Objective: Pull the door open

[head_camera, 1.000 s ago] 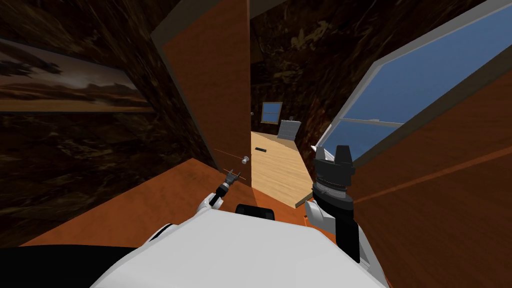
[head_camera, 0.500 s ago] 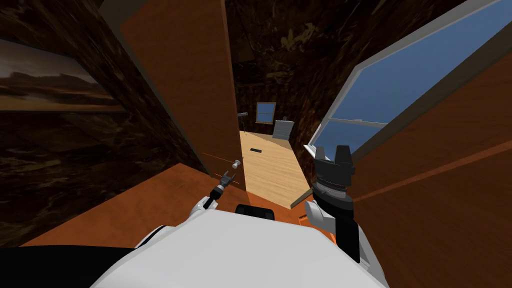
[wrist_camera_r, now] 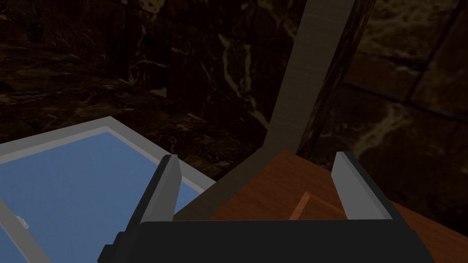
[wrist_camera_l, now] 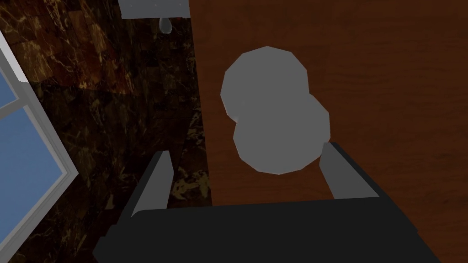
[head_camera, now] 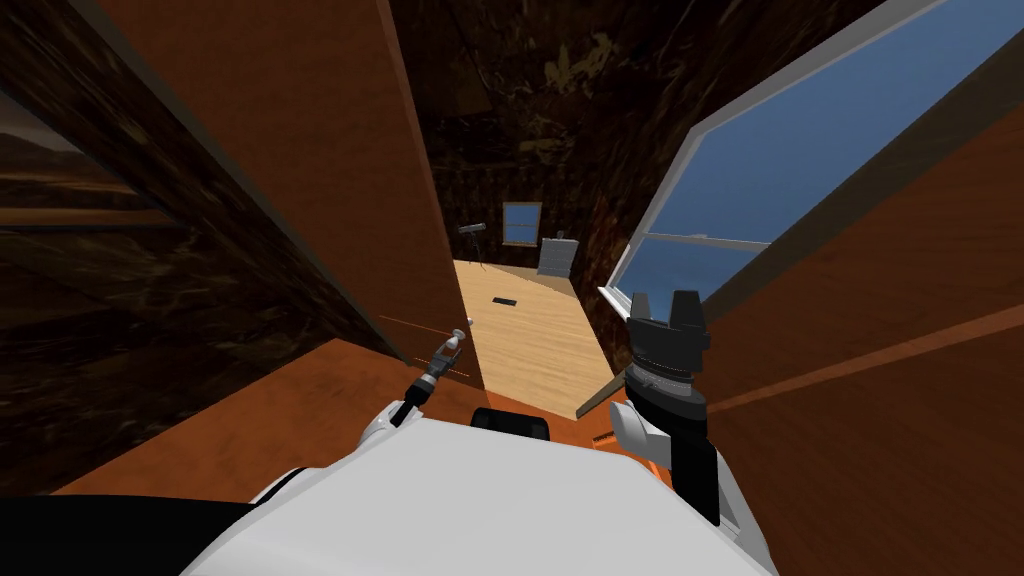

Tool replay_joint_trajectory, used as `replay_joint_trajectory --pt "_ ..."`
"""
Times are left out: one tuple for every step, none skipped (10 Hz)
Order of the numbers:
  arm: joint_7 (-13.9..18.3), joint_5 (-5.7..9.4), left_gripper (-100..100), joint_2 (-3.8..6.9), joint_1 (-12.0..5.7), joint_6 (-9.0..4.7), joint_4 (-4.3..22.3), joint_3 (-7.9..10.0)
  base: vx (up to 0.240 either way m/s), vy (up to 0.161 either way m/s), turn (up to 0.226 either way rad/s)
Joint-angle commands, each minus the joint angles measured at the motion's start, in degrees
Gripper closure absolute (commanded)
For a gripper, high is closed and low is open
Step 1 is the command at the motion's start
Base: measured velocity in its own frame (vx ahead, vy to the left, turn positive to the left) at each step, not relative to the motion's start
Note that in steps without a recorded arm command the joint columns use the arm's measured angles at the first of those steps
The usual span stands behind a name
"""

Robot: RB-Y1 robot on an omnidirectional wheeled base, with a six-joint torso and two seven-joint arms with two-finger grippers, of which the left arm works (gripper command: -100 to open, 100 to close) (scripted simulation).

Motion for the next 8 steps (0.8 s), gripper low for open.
replay_joint_trajectory --pt "-0.13 0.19 -100 0.39 -0.79 -1.11 2.77 0.31 0.000 0.000 0.000" --pt "0.18 0.70 -100 1.20 -0.33 -2.05 3.55 1.08 0.074 -0.012 -0.155" --pt "0.40 1.07 -100 1.80 0.00 -2.74 4.13 1.64 0.164 -0.015 -0.168" --pt "0.26 0.80 -100 1.36 -0.02 -1.78 3.15 1.25 0.076 0.000 -0.024" --pt "0.26 0.80 100 1.36 -0.02 -1.78 3.15 1.25 -0.013 0.008 0.040" --pt "0.26 0.80 100 1.36 -0.02 -1.78 3.15 1.25 -0.021 0.015 0.011" --pt "0.26 0.80 100 1.36 -0.02 -1.78 3.15 1.25 -0.017 0.004 -0.018" --pt "0.26 0.80 100 1.36 -0.02 -1.78 3.15 1.25 -0.011 0.002 -0.004"
